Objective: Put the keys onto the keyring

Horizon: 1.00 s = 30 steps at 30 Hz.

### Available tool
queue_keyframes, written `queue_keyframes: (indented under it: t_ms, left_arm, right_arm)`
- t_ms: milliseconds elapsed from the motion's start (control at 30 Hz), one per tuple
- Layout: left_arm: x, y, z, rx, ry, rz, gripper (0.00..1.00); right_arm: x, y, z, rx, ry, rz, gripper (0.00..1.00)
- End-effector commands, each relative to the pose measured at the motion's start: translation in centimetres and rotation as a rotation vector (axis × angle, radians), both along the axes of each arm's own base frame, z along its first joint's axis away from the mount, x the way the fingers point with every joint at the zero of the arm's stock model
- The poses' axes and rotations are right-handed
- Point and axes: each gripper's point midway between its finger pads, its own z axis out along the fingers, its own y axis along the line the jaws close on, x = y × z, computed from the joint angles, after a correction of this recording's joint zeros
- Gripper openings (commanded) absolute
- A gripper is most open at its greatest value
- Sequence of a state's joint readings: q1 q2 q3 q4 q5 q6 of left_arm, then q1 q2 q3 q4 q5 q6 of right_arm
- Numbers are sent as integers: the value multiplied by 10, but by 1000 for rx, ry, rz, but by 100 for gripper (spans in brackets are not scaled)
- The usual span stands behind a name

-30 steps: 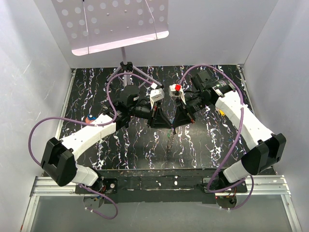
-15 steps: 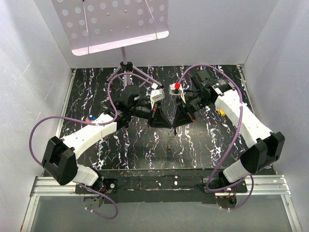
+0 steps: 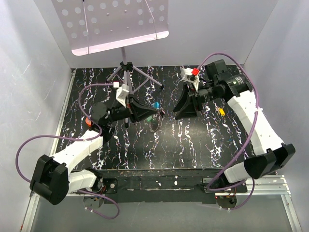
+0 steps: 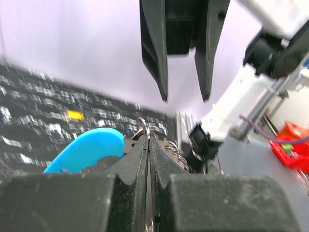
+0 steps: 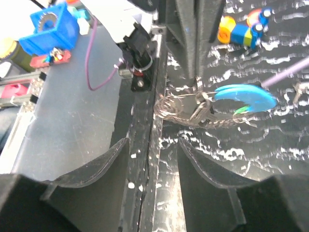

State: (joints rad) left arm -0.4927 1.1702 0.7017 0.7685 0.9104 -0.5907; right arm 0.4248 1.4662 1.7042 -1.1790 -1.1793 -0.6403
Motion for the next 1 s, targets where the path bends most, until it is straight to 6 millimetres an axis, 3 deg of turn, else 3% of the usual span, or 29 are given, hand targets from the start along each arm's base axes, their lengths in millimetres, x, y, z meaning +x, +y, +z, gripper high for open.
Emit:
queue_keyframes:
  t_ms: [0, 133, 400, 600, 967]
  left_arm:
    - [-15, 30, 96, -395, -194, 89, 0]
    - [-16, 44, 121, -568, -211, 110, 0]
    - [-24, 47, 152, -612, -263, 77, 0]
    - [-31, 44, 154, -595, -273, 35, 0]
    - [-30, 39, 145, -564, -254, 14, 0]
  right_arm:
    - [-14, 6, 40, 172, -40, 50, 53]
    - [7, 12, 62, 206, -132, -55, 54]
    - [36, 22, 110, 359, -93, -251, 57]
    - [46, 31, 115, 361, 65, -263, 51]
    - [39, 42, 117, 355, 72, -206, 41]
